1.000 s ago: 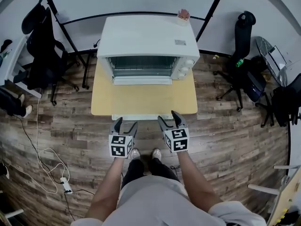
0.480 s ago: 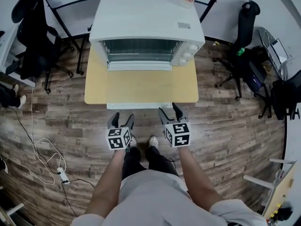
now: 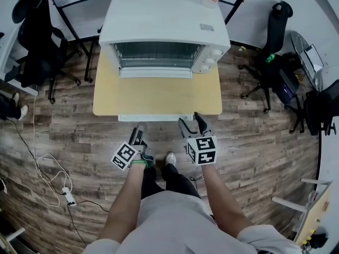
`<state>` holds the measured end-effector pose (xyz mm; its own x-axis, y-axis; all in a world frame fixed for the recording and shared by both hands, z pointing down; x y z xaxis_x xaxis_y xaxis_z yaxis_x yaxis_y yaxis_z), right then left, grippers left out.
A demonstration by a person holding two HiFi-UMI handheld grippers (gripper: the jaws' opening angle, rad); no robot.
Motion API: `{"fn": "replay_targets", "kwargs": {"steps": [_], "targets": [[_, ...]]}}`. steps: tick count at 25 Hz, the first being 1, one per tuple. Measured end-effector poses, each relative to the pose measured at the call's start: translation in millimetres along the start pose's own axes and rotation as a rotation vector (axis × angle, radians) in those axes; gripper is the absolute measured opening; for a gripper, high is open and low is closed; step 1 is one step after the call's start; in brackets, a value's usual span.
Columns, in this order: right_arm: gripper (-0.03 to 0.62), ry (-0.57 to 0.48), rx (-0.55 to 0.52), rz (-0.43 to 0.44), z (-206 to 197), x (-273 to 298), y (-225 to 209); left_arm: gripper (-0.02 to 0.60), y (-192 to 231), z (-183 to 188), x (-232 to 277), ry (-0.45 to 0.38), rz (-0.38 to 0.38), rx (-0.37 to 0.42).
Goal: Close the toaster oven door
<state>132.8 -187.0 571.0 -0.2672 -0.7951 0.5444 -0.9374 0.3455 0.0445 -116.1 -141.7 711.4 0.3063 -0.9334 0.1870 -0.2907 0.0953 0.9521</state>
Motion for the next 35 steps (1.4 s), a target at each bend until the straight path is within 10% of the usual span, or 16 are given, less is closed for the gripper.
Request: {"fn": "replay_targets", "kwargs": {"steps": [11,35], "targets": [[0.249,-0.033,-0.025,0.008,13.9,-4.9,-4.7,0.285,14.7,-28.6,2.7,-0.153,-0.101,-0.252],[0.244,-0.034,-0.044,-0.001,16.1,-14.4,-14.8,0.143,30.7,-24.2,43.5,-0.172,-0.123,-0.256]]}}
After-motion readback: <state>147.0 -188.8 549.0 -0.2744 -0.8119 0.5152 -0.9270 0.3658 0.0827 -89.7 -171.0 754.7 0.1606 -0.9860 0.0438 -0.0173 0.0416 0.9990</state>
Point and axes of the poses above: the fingertips, and each gripper's own axes: x forward along the fingers, y to its left, z out of its top, the point moved 8 cm from there along -x, backward along the fingers, and after that the axes turned 6 degrees about -z, right-handed, at the moved point
